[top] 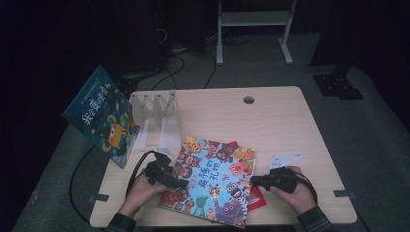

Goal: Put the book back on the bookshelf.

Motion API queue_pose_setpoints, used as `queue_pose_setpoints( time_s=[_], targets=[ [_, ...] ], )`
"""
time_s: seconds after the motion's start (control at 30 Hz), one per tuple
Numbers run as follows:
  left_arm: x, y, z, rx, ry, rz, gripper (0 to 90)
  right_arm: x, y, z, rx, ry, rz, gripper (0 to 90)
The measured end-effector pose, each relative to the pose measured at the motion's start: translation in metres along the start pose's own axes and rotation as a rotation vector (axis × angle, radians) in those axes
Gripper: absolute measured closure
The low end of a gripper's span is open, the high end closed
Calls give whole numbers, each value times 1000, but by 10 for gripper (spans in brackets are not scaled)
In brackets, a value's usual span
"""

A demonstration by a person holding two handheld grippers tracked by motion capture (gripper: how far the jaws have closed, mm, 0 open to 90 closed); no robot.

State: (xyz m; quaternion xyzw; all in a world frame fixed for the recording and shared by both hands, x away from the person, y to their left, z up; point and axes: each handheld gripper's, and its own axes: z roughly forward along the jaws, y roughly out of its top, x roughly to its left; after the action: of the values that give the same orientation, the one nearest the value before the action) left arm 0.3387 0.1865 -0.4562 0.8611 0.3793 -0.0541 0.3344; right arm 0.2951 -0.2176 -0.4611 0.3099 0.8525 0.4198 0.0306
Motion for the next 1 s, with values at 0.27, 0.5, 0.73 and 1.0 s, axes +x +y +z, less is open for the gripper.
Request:
queue_pose_setpoints(
  time_s=[0.27,0.5,0.73,1.0],
  targets=[
    [3,2,1,10,-12,7,21,5,3,3,7,19,-28,848],
    [8,5,4,16,-17,6,31,6,5,1,-10,13,-38,834],
    [10,8,5,7,-38,-2,34,6,4,3,4,13,-52,844],
    [14,12,4,20,-67,-32,42,9,5,4,9,13,-66,871]
  ],
)
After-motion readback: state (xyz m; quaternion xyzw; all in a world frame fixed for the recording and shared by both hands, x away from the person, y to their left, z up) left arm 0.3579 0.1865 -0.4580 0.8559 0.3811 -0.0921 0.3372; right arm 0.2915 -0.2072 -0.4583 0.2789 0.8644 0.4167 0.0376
